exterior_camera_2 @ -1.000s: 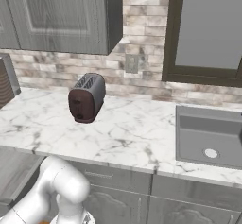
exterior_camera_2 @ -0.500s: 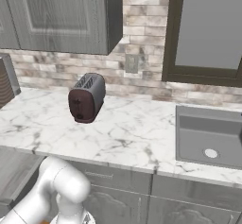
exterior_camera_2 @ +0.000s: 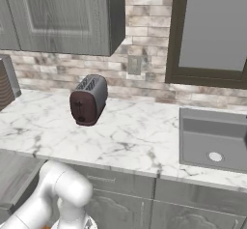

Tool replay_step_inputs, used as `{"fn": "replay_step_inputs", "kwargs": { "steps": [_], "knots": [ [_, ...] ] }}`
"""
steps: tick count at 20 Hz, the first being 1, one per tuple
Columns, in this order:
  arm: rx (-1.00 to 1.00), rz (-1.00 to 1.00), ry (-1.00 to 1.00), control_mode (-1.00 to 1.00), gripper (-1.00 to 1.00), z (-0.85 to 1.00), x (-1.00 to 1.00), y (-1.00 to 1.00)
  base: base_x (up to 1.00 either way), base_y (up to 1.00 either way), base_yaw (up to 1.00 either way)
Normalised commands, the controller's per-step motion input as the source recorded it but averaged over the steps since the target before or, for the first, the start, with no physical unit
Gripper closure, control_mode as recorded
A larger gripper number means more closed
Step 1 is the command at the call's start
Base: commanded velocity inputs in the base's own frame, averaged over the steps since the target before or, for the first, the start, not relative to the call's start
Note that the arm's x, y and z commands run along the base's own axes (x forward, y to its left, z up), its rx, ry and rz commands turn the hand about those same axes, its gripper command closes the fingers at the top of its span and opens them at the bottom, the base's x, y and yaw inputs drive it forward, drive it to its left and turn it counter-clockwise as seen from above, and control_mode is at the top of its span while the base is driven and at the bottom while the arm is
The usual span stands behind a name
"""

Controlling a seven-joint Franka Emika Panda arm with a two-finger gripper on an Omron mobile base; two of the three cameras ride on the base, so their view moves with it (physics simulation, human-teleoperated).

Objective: Take the tongs from the drawer on the left and place them on the dining counter next to the tray containing the kebab skewer.

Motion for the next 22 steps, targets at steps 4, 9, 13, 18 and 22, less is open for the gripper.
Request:
{"fn": "replay_step_inputs", "kwargs": {
  "steps": [4, 9, 13, 18, 22],
  "knots": [
    [0.06, 0.0, 0.0, -1.0, -1.0, 0.46, 0.25, -0.26, 0.0, 0.0, 0.0],
    [0.08, -0.01, 0.0, -1.0, -1.0, 0.31, 0.37, -0.33, 0.0, 0.0, 0.0],
    [0.11, -0.03, 0.0, -1.0, -1.0, 0.23, 0.39, -0.44, 0.0, 0.0, 0.0],
    [0.11, -0.06, 0.0, -1.0, -1.0, 0.29, 0.4, -0.52, 0.0, 0.0, 0.0],
    [0.11, -0.07, 0.01, -1.0, -1.0, 0.33, 0.41, -0.57, 0.0, 0.0, 0.0]
  ]
}}
